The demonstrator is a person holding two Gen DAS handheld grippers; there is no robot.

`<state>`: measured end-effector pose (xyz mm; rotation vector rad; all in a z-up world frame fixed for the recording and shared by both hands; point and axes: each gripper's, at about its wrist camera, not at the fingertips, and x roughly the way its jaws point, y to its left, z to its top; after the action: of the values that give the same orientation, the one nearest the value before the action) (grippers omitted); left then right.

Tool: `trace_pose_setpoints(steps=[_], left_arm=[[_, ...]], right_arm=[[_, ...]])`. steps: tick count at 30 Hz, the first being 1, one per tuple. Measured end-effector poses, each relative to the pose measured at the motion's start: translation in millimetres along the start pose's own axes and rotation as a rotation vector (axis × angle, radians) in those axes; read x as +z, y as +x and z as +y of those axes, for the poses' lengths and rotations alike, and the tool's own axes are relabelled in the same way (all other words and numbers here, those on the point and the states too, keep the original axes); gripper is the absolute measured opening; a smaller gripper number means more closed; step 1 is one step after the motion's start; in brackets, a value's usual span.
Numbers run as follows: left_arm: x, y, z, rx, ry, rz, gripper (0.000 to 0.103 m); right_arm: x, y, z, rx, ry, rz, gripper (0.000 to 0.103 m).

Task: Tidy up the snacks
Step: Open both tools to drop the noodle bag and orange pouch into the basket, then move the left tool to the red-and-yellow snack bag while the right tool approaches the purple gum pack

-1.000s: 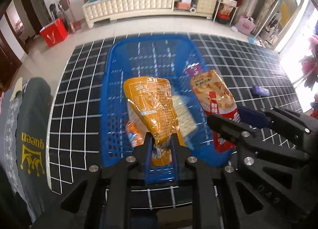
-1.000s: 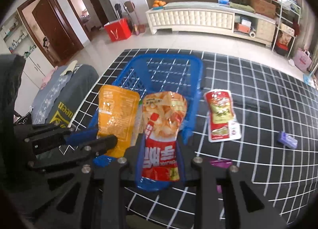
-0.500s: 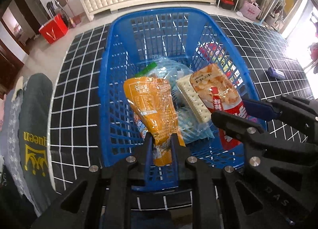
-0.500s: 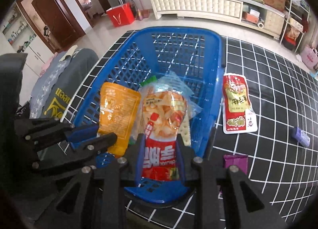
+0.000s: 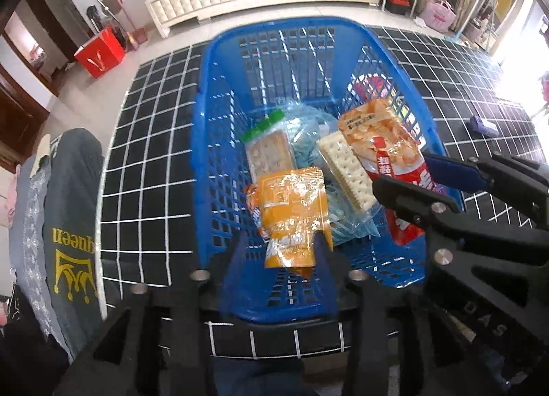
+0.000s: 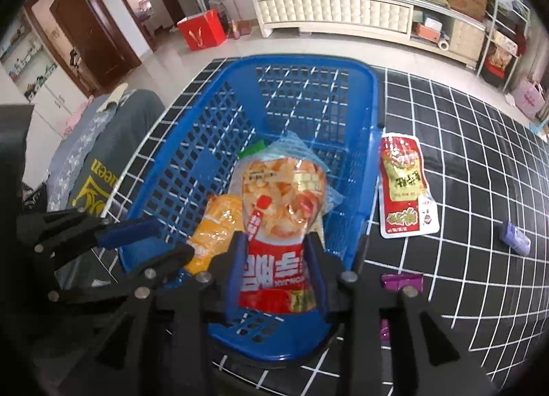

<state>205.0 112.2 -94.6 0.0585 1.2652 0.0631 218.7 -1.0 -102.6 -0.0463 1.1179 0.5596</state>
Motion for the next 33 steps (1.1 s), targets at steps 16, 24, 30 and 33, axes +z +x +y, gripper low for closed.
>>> trace_pose_setpoints(steps=[16, 24, 30, 33], left_arm=[[22, -53, -47, -0.016, 0.021, -0.112, 0.069], [42, -77, -90, -0.077, 0.054, -0.158, 0.075], [58, -80, -130, -0.114, 0.069, -0.158, 0.076], [64, -73, -149, -0.11, 0.091, -0.15, 0.076]], right_arm=[[3, -70, -37, -0.015, 0.04, -0.106, 0.08], [7, -113, -90, -0.068, 0.087, -0.135, 0.08], [-2, -127, -128, -0.104, 0.118, -0.12, 0.08], [-7, -128, -147, -0.105, 0.145, -0.108, 0.08]])
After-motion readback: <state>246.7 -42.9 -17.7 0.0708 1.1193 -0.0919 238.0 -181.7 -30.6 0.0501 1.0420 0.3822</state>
